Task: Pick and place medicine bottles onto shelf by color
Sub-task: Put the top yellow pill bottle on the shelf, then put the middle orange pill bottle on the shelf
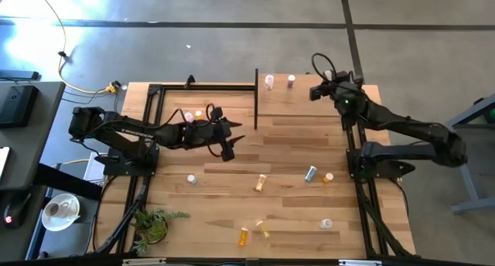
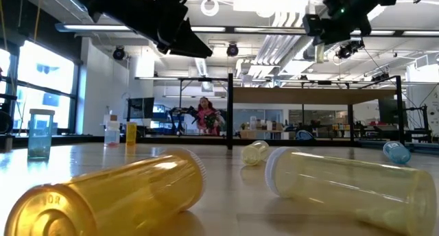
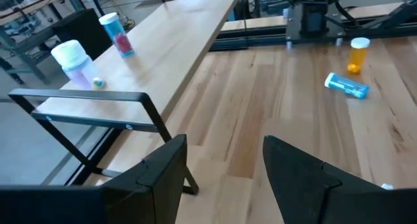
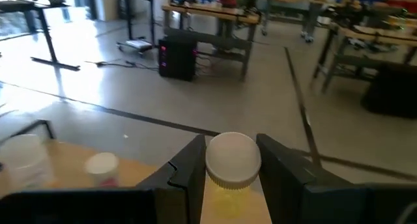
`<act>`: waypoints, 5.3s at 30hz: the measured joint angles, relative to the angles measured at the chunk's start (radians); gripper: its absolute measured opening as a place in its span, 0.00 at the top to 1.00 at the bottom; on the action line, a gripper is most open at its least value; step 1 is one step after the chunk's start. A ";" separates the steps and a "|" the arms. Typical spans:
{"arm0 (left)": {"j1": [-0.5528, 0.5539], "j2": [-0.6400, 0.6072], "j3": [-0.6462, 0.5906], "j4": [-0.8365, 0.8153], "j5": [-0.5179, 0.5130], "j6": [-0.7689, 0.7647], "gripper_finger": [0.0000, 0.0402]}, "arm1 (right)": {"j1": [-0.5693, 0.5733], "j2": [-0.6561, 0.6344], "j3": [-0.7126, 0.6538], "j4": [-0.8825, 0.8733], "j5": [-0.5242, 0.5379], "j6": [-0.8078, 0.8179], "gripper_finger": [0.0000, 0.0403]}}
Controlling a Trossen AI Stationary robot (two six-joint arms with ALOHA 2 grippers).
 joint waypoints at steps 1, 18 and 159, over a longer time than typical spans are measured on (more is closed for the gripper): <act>0.003 0.000 0.000 0.000 0.000 0.000 0.52 | -0.016 0.000 0.000 -0.015 0.000 0.010 0.73; 0.020 0.000 0.000 0.001 -0.002 -0.027 0.52 | -0.221 0.002 -0.009 -0.233 -0.012 0.264 0.73; 0.019 0.000 0.000 -0.098 0.085 -0.305 0.52 | 0.822 -0.052 0.092 -0.450 -0.487 0.628 0.56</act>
